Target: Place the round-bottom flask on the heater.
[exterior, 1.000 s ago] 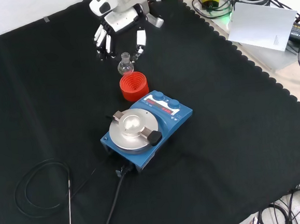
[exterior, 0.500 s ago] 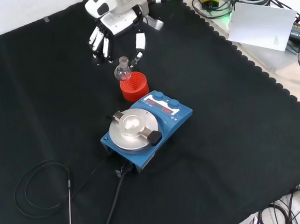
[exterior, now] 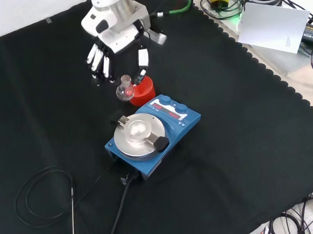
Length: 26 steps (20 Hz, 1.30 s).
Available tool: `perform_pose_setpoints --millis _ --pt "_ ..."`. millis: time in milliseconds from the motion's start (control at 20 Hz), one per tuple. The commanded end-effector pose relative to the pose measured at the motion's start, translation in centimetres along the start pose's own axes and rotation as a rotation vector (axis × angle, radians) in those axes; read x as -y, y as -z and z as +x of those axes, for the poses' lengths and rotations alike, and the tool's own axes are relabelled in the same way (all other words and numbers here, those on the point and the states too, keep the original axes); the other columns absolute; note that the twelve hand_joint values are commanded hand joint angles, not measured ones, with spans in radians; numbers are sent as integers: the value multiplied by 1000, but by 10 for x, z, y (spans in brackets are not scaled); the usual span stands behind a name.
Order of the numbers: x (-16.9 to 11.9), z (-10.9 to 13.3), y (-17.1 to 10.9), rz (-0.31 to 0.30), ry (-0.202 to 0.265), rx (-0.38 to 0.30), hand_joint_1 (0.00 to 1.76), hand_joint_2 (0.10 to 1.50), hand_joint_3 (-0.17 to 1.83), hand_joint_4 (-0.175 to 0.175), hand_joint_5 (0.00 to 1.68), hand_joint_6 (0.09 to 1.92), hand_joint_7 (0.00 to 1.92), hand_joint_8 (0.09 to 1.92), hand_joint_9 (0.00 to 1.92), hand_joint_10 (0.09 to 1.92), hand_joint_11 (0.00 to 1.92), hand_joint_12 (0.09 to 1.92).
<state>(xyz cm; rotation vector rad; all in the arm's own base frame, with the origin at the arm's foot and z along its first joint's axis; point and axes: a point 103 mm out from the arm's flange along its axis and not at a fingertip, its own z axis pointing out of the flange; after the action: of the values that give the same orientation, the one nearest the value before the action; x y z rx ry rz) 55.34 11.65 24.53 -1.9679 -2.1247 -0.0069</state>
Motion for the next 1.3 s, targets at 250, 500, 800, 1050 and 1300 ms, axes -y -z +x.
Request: perform_pose_setpoints --millis 250,500,800,1050,1300 --pt "-22 60 -19 64 103 46 1123 612 881 45 1141 1016 517 668 748 547 510 1291" --pt "-23 73 -23 72 124 47 1123 611 882 43 1141 1018 515 669 746 546 510 1291" --pt "-25 78 -32 86 134 58 1124 611 883 41 1141 1019 514 670 745 546 509 1291" --pt "-29 73 -38 95 133 66 1124 610 885 40 1141 1019 513 671 744 547 509 1291" --pt "-33 66 -45 104 128 63 1124 609 886 39 1141 1020 512 671 744 547 508 1291"
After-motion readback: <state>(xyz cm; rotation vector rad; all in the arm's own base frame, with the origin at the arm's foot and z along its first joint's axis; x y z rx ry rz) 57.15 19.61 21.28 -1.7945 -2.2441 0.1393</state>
